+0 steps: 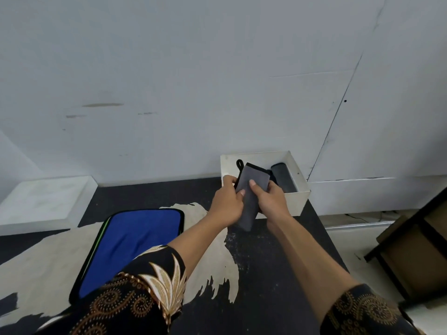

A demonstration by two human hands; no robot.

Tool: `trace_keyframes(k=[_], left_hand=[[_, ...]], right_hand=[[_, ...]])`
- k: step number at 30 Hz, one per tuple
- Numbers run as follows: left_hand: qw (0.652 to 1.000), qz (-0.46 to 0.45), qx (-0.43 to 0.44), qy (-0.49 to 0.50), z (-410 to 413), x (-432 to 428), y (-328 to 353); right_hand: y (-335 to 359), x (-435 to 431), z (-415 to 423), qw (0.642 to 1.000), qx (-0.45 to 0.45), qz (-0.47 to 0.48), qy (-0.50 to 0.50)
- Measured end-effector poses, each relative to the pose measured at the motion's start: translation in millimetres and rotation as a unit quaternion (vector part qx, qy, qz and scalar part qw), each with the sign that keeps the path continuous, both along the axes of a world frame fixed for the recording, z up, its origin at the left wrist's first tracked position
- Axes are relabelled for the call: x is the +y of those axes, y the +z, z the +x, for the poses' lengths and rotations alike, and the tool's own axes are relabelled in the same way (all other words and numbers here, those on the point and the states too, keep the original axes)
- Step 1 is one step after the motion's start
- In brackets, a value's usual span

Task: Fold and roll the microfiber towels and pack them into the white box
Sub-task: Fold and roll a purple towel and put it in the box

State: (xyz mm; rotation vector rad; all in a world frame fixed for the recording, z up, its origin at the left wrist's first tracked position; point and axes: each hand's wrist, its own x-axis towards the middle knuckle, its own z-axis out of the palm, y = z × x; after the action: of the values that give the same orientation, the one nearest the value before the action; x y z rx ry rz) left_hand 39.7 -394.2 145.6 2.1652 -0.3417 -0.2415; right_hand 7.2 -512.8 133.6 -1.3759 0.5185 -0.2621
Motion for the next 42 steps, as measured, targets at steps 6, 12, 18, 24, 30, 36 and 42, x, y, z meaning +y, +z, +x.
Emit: trace_keyframes(k=[6,12,18,24,30,36,42], left_hand=[[0.995,-0.012,0.068,-0.07,24.0,-25.8,-6.3],[0.996,0.025,0.081,0.031,79.3,-62.9,-16.6],[0.983,0.071,0.105,0.132,110.3,-61.8,-41.9],[0.981,0.093,0.079,0.151,109.9,-58.1,-65.1],[0.979,0.113,0.08,0.151,113.8,-55.5,-69.7],[0.976,0.128,0.075,0.158,115.1,-55.6,-72.9],[0.973,0.168,0.062,0.144,115.2,-60.5,-73.2]], right_hand=[[-9.9,-52.6,39.6,0.999,0.005,-0.039,0.031],[-33.9,-115.4,112.5,0.99,0.066,-0.094,0.08],[-68.3,-150.6,180.4,0.979,0.124,-0.098,0.127],[-108.8,-125.8,210.8,0.956,0.192,0.004,0.22],[-143.9,-123.4,221.8,0.869,0.292,-0.289,0.277],[-143.2,-121.4,231.2,0.83,0.259,-0.416,0.267],[-135.5,-123.8,222.2,0.824,0.263,-0.421,0.273]])
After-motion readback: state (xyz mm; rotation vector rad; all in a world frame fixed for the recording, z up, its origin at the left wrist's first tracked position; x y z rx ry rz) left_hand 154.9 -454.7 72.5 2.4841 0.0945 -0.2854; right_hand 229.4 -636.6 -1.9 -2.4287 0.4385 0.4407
